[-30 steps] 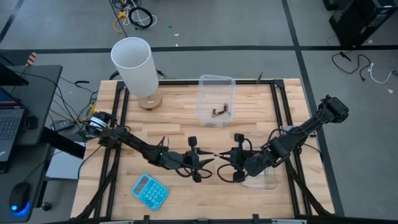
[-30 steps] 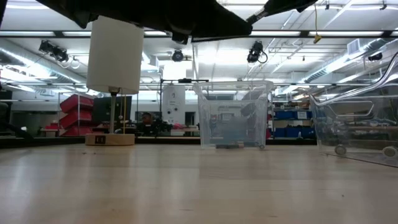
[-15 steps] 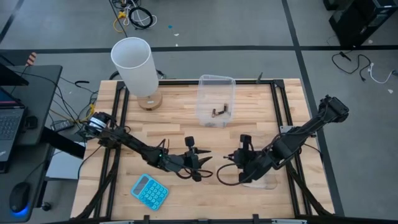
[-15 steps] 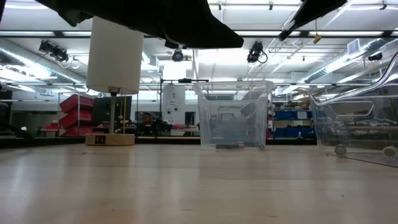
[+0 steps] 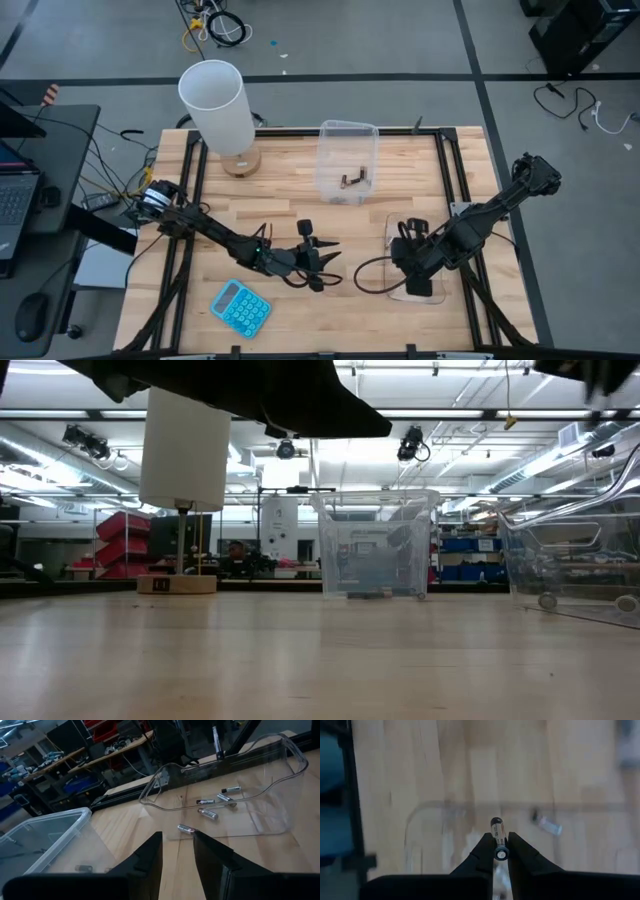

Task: Sort batteries
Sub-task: Put the silver battery into the bottom transparent bin

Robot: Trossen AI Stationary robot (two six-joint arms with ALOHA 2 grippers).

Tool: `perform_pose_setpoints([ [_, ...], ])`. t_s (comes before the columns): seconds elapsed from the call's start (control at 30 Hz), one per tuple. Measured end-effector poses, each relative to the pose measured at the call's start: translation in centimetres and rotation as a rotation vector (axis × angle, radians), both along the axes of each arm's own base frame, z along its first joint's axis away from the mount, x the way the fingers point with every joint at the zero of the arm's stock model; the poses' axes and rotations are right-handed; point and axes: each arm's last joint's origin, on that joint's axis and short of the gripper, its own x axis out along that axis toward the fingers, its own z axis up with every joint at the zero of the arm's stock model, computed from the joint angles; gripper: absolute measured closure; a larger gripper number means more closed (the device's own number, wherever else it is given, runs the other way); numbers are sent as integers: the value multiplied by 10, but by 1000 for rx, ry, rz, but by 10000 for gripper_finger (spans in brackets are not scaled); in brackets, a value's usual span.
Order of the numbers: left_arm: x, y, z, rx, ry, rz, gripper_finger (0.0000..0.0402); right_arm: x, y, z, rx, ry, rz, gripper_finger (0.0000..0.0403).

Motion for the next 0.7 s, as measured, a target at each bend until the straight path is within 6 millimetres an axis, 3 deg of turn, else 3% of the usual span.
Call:
perform_pose_setpoints([
  [0.33, 0, 0, 0, 0, 0, 0, 290, -14, 1, -12, 68, 184, -42, 375],
  [0.7, 0, 0, 0, -5, -1, 1, 290, -33, 12, -58, 86, 310, 23, 374],
])
